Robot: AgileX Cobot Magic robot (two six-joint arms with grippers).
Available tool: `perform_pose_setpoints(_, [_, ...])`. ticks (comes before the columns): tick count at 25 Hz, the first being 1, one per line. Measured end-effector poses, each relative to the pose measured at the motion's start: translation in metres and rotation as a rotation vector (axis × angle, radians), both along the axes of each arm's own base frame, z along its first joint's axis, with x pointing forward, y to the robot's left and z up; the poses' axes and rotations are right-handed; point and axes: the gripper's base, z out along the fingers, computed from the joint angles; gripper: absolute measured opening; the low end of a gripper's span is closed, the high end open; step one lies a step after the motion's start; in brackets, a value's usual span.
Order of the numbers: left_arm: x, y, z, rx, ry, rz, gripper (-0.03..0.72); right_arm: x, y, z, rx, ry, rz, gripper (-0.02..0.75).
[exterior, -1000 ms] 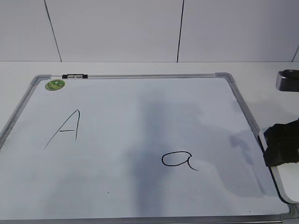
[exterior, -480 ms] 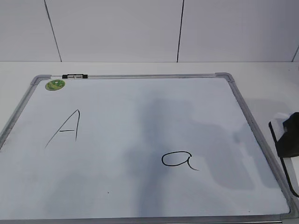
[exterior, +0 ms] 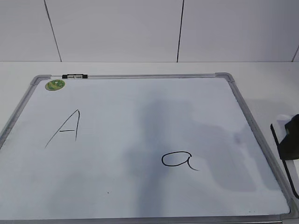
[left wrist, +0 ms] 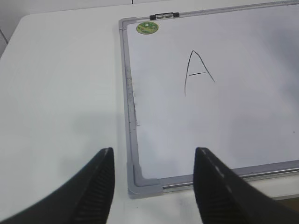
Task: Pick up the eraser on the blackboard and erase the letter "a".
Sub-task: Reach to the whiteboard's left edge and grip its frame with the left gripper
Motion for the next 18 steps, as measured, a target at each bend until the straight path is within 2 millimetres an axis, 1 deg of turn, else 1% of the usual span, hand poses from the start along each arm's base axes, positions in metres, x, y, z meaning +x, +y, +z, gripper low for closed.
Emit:
perform_pose_setpoints(4, [0.000, -0.003, 0.004, -0.034, -0.024, -0.021, 0.391, 0.000, 0.000, 0.000, -0.001, 0.002, 0.000, 0.547])
perform_pose_setpoints(7, [0.003, -0.004, 0.017, -0.054, -0.125, -0.012, 0.396, 0.000, 0.000, 0.000, 0.000, -0.002, 0.002, 0.547])
perform_pose_setpoints(9, [0.010, -0.003, 0.028, -0.064, -0.194, 0.002, 0.400, 0.000, 0.000, 0.000, 0.000, -0.002, 0.002, 0.547])
perform_pose_setpoints(11, [0.023, -0.001, 0.036, -0.073, -0.219, 0.016, 0.406, 0.000, 0.000, 0.000, 0.001, -0.004, 0.002, 0.547])
perform_pose_setpoints(13, [0.042, 0.001, 0.041, -0.079, -0.208, 0.031, 0.410, 0.000, 0.000, 0.000, 0.001, -0.006, 0.002, 0.547])
perform_pose_setpoints(18, [0.091, 0.005, 0.039, -0.091, -0.111, 0.062, 0.411, 0.001, 0.000, 0.000, 0.003, -0.011, 0.002, 0.547])
